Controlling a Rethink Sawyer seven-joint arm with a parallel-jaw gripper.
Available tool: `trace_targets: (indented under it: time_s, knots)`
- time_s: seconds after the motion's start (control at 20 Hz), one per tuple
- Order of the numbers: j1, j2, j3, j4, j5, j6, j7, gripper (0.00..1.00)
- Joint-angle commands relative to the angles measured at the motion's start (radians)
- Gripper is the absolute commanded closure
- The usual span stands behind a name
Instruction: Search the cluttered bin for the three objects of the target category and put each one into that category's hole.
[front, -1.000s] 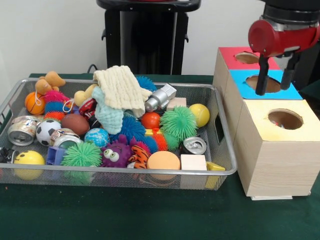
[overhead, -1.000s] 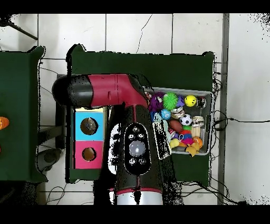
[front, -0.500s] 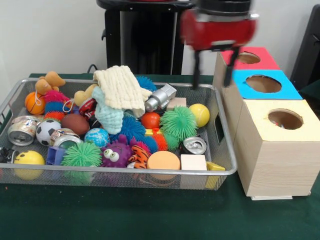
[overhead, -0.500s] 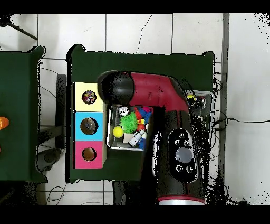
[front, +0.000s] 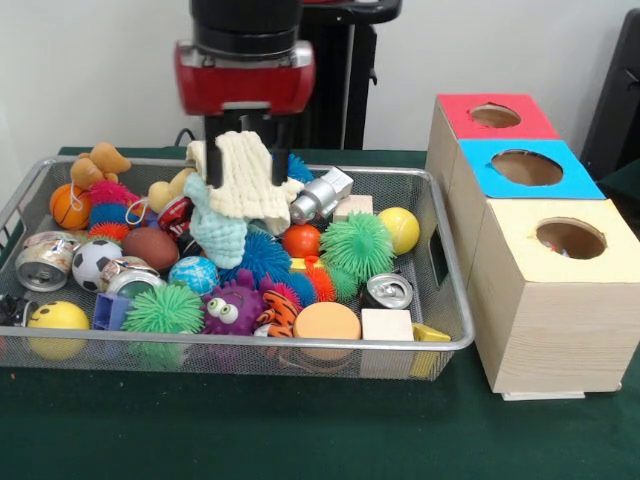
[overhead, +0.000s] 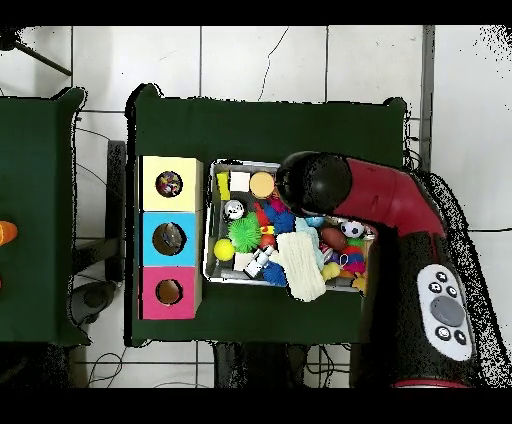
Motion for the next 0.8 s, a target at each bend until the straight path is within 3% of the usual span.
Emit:
trace_targets:
  time_s: [0.05, 0.8]
  knots:
    - [-0.04, 0.08, 0.17, 0.129, -0.098, -0.086, -0.175, 0.0]
    - [-0.037, 0.111, 0.222, 0.057, -0.148, -0.039, -0.098, 0.0]
